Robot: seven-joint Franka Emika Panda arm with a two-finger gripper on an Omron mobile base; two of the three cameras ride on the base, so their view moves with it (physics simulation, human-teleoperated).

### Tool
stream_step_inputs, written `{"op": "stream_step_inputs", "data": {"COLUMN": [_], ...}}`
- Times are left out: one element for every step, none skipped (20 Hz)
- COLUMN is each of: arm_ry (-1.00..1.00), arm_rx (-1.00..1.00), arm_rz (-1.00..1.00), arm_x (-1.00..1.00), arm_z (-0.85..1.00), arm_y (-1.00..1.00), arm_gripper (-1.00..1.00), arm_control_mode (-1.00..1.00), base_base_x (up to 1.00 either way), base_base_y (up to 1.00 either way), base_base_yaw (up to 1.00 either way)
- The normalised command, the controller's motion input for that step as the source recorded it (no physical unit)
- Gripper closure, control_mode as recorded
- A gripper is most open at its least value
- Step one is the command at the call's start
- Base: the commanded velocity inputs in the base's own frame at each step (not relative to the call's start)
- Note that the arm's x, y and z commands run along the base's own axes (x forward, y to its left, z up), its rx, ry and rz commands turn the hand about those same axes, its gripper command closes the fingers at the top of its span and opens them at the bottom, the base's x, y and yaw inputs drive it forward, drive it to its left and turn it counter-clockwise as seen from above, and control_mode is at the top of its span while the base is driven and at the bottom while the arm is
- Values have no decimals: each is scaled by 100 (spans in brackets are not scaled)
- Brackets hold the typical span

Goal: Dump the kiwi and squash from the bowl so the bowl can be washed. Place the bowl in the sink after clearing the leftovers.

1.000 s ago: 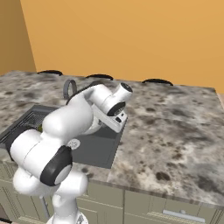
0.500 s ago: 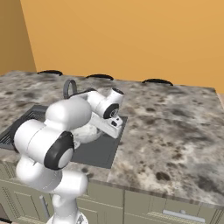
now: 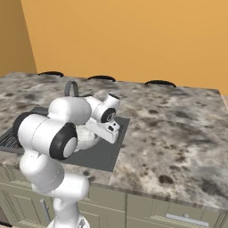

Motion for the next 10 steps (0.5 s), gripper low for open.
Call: {"op": "stream_step_inputs", "data": {"arm_ry": [0, 3, 3, 3, 3, 4, 3, 2, 1, 0], "arm_rx": [0, 0, 0, 0, 0, 0, -1, -1, -1, -1], "arm_rz": [0, 0, 0, 0, 0, 0, 0, 0, 0, 0], "arm_x": [26, 22, 16, 11, 9, 14, 15, 17, 18, 18], "arm_z": [-27, -27, -40, -54, -64, -65, -61, -54, -49, -47], "arm_y": [9, 6, 2, 0, 0, 0, 0, 0, 1, 1], "arm_gripper": [100, 100, 100, 100, 100, 100, 100, 100, 100, 100], "arm_control_mode": [-100, -100, -100, -100, -100, -100, -100, -100, -100, -100], "base_base_x": [0, 0, 0, 0, 0, 0, 0, 0, 0, 0], "base_base_y": [0, 0, 0, 0, 0, 0, 0, 0, 0, 0], "base_base_yaw": [0, 0, 0, 0, 0, 0, 0, 0, 0, 0]}}
